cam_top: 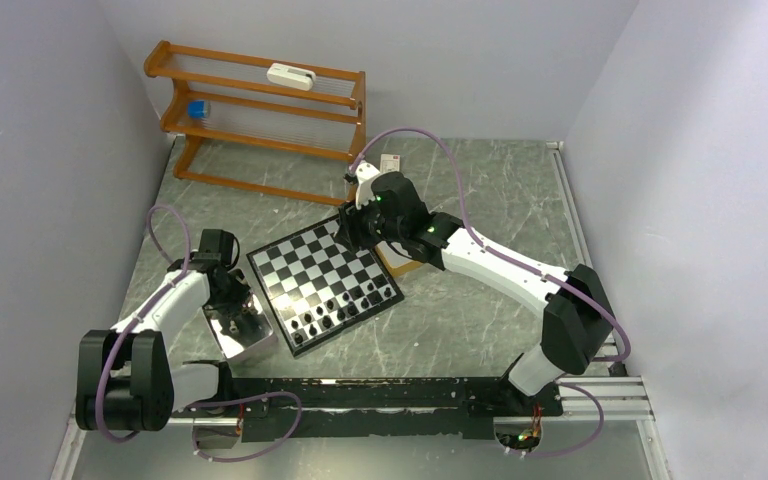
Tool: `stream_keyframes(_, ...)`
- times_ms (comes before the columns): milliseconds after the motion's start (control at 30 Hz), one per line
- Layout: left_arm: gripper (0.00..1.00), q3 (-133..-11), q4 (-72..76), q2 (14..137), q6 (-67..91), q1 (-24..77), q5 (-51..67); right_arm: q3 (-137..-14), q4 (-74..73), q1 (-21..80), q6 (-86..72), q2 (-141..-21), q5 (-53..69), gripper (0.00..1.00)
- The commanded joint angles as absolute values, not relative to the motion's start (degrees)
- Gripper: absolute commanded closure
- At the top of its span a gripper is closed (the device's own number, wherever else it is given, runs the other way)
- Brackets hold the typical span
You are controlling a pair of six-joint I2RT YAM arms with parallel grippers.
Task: Set up the chess pieces on the board
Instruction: Pick up the chess piece from the storage box.
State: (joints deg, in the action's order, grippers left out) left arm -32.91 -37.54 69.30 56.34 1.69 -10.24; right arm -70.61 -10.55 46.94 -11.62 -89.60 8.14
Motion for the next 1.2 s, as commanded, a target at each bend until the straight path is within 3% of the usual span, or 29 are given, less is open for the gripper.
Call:
stream_keyframes(0, 0.73, -32.8, -38.2, 67.8, 56.2, 1.1, -9.1, -71.1, -9.5, 46.7, -11.7, -89.0, 7.3, 0.52)
stream_keyframes(400, 0.78, -34.4, -42.2, 62.3, 56.1, 1.1, -10.6, -70.1, -9.4, 46.7, -12.9, -87.7, 7.4, 0.53)
stream_keyframes(733, 0.81, -44.2, -43.7, 54.3, 46.7, 1.2, -12.1, -71.0, -6.1, 46.1, -19.4, -88.8, 16.4, 0.52)
stream_keyframes(867, 0.85, -47.1, -37.1, 51.5, 38.5, 1.2, -5.5, -73.0, -5.7, 44.9, -20.2, -90.0, 18.9, 0.52)
stream_keyframes(1167, 0.87, -40.4, -13.3, 45.5, 30.7, 2.0, 23.6, -81.1, -8.7, 40.1, -23.8, -94.7, 34.6, 0.53)
